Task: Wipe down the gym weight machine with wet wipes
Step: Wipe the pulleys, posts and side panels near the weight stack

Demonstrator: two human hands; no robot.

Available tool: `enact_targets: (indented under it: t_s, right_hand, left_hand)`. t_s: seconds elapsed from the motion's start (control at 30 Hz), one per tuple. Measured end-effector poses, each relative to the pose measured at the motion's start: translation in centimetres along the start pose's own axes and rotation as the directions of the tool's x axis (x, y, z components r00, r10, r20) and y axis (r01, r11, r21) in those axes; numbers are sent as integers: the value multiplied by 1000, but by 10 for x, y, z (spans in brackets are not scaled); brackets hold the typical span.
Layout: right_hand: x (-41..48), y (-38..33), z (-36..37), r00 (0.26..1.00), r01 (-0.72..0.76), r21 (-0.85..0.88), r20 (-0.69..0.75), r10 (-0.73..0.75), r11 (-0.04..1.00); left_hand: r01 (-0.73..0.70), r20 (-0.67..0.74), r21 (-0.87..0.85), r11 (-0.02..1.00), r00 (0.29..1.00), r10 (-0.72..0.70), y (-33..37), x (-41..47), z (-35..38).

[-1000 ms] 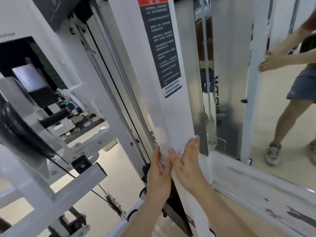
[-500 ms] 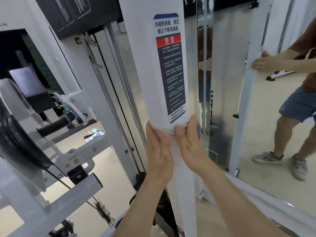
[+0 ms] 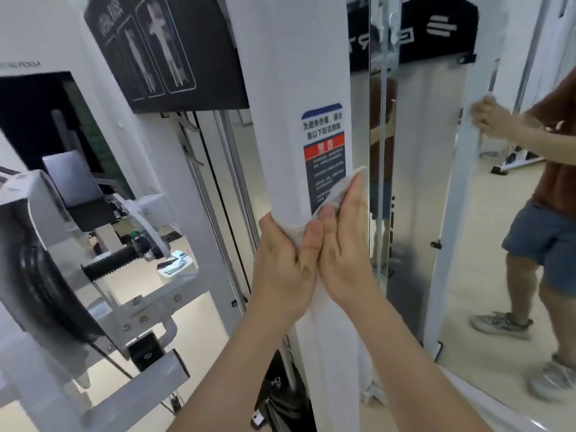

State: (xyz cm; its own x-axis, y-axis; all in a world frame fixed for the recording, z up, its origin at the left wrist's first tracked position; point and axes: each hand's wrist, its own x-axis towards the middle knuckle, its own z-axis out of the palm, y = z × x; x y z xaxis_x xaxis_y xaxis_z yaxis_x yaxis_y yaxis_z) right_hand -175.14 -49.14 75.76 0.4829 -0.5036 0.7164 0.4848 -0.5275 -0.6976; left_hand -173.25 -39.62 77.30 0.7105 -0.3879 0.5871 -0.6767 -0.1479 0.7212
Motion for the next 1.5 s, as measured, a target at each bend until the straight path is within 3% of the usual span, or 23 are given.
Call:
enact_targets:
  t_s: [0.17, 0.33, 0.43, 0.5, 0.6, 0.67, 0.8, 0.87, 1.0, 1.17, 1.3, 1.43, 1.5]
  right_hand:
    - [50, -17, -9, 999, 4, 10, 38, -4, 1000]
    - [88, -60, -9, 977, 212, -62, 3, -212, 975]
    - [70, -50, -5, 949, 315, -50, 37, -314, 948]
    - [50, -37, -6, 951, 301, -134, 107, -288, 944]
    - [49, -39, -9, 931, 360, -284, 161, -326, 888]
    - [71, -61, -10, 934, 349, -291, 185, -305, 891]
    - [114, -108, -11, 925, 376, -366, 198, -323, 851]
    - [127, -124, -8, 925, 379, -426, 208, -318, 822]
    - [136, -148, 1, 940, 339, -516, 164, -298, 787]
    - [165, -180, 13, 934, 350, -522, 124, -336, 778]
    - [166, -186, 23, 921, 362, -518, 71, -382, 775]
    - [128, -161, 22, 906, 375, -614, 83, -416, 694]
    - [136, -170, 21, 919, 347, -624, 76, -387, 701]
  left_hand:
    - [33, -173, 158, 987, 985, -5, 44, 25, -7]
    - [37, -286, 347, 937, 956, 68, 82, 56, -22]
    - [56, -329, 450, 892, 938, 107, 81, 49, -16]
    - [76, -314, 458, 886, 946, 81, 75, 32, -10]
    - [94, -274, 337, 937, 962, 2, 74, 29, -15]
    - [61, -315, 386, 921, 947, 70, 82, 41, -27]
    - [-19, -359, 642, 767, 876, 323, 95, 54, -50]
    - [-37, -370, 657, 753, 854, 365, 91, 61, -60]
    - [-160, -475, 502, 850, 770, 425, 87, 85, -78]
    - [-339, -406, 57, 939, 851, 332, 88, 118, -96]
    - [-406, -360, 19, 914, 850, 385, 86, 137, -103]
    - [-466, -248, 49, 884, 851, 463, 72, 137, -100]
    - [-480, -275, -14, 877, 845, 458, 68, 140, -108]
